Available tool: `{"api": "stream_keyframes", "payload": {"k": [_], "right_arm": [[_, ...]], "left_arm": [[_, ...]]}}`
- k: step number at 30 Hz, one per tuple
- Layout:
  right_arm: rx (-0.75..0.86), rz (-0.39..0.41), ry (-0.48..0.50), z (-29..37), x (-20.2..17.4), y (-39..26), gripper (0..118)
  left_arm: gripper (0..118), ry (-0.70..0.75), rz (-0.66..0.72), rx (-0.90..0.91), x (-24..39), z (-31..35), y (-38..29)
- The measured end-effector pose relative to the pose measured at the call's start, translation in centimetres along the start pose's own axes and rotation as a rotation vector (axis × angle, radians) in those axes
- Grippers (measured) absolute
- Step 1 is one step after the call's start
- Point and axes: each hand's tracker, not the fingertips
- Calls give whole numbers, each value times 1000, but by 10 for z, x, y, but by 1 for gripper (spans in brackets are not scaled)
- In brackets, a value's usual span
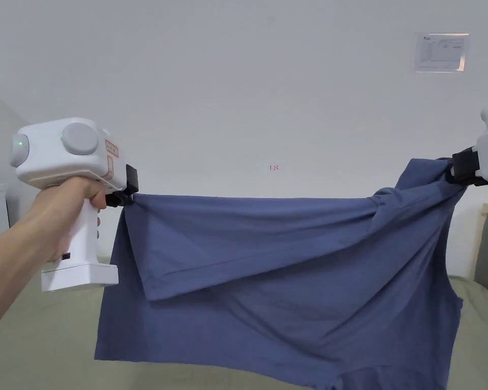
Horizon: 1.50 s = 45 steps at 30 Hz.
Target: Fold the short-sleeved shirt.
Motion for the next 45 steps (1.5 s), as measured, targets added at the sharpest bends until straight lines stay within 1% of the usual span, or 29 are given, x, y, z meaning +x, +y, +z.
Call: {"api": "stream_keyframes", "payload": {"k": [3,6,13,21,24,32,33,40,45], "right_arm": [[3,19,-8,-7,-2,10,10],[7,20,-16,-20,-1,19,10],[11,40,-60,-59,0,38,10],[10,3,-97,-121,18,64,10],[10,-9,-111,-147,23,72,10],[10,-8,-148,-216,29,85,10],[12,-7,-148,-231,35,87,10],[3,11,-165,-283,33,78,10],[-15,17,-152,-306,27,49,10]], "left_arm": [[3,8,0,-9,2,-9,3],[3,9,5,-12,7,-19,6],[3,46,-32,4,27,-53,24],[3,52,-39,-4,52,-110,47],[3,48,-25,-5,64,-144,59],[3,85,-45,-2,88,-217,77],[3,89,-45,1,90,-228,78],[3,107,-19,-21,87,-298,62],[3,114,-7,-81,80,-343,30]]}}
